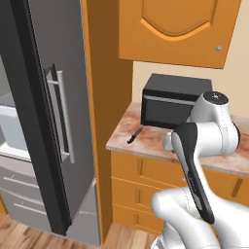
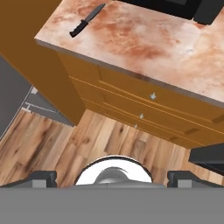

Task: Retrieve the butter from the fridge and place it on a plate on the dining table. Then retrieve the butter knife by the fridge and place it near the plate.

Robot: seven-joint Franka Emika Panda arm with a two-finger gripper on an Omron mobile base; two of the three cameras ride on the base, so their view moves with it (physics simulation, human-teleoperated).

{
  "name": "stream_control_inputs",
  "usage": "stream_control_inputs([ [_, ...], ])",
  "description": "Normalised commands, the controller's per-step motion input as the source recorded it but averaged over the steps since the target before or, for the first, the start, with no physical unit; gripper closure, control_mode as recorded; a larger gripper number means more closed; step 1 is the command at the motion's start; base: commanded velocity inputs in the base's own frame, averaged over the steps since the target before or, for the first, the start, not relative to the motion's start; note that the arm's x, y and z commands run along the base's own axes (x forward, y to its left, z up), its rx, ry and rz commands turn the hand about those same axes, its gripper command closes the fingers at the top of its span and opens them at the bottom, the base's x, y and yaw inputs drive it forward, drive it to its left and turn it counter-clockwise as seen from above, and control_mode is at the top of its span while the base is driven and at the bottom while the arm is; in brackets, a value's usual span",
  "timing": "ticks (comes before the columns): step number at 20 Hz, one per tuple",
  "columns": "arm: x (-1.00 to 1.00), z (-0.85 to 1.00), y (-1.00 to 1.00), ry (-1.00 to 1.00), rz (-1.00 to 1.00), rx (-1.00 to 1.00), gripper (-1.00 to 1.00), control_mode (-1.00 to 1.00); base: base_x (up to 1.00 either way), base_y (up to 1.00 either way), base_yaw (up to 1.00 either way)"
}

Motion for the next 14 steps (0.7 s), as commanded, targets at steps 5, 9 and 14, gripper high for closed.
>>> stream_control_inputs([
  [5,0.00,0.00,0.00,0.00,0.00,0.00,-1.00,1.00,0.21,0.23,-0.11],
  [9,0.00,0.00,0.00,0.00,0.00,0.00,-1.00,1.00,0.20,0.27,-0.10],
  [14,0.00,0.00,0.00,0.00,0.00,0.00,-1.00,1.00,0.51,0.19,-0.09],
])
